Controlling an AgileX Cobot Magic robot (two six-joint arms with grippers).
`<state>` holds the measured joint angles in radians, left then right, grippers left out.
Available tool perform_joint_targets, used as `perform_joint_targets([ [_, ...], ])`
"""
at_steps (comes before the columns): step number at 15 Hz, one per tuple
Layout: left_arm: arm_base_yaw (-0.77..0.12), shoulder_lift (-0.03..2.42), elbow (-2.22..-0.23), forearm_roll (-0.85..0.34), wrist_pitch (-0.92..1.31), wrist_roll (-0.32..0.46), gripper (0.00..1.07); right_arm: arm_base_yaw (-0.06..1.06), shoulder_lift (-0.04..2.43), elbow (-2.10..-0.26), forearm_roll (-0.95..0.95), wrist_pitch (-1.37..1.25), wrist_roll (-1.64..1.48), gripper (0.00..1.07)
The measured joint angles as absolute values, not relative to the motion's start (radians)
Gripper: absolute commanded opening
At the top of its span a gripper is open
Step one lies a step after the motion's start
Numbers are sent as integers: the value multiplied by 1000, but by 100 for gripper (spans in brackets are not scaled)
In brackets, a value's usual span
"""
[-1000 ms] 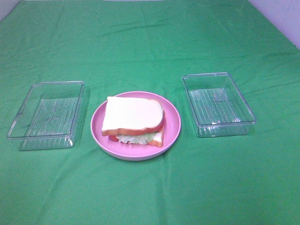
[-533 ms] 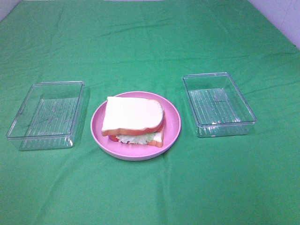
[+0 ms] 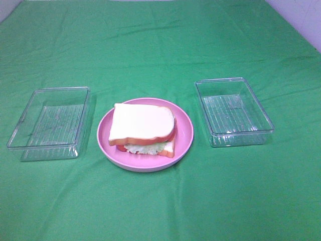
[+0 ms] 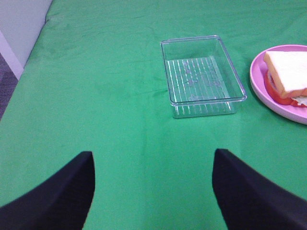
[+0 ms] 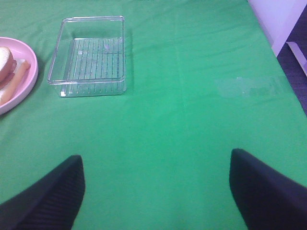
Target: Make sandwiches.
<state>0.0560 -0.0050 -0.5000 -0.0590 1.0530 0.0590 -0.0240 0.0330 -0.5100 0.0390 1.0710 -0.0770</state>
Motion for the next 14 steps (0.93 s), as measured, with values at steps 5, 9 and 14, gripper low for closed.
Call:
perform_joint_targets([
  [5, 56, -5, -500, -59, 1053, 59, 67, -24, -5, -510, 39, 1071, -77, 77],
  [9, 56, -5, -500, -59, 1052, 59, 67, -24, -7, -510, 39, 1071, -77, 77],
  [14, 56, -5, -500, -59, 1052, 59, 67, -24, -7, -510, 39, 1071, -77, 77],
])
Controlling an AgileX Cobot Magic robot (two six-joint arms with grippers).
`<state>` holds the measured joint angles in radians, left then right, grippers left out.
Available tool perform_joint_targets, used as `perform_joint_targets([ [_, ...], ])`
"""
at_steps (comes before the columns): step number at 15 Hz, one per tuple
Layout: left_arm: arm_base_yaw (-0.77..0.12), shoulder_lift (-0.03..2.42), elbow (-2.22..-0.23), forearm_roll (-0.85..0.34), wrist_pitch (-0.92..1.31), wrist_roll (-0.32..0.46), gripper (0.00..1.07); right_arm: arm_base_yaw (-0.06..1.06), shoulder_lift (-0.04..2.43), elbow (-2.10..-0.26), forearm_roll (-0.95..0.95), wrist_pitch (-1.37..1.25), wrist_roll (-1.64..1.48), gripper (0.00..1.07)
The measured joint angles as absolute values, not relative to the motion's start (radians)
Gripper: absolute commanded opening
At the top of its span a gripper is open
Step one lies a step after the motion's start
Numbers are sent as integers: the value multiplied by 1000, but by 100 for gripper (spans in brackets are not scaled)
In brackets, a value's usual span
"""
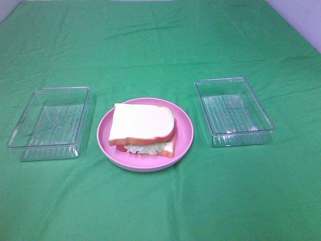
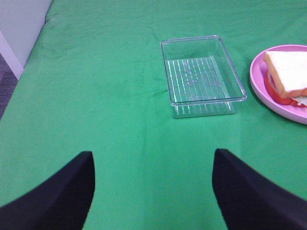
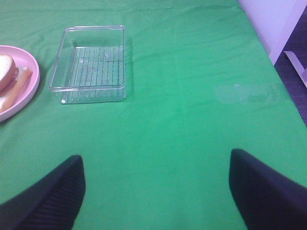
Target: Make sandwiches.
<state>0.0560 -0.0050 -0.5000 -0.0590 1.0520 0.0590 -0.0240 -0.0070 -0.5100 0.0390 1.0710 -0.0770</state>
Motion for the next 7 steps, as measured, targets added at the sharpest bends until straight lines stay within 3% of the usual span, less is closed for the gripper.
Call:
perform_joint_targets([
  [7, 34, -5, -500, -59, 1052, 59, 67, -24, -7, -510, 39, 1071, -77, 77],
])
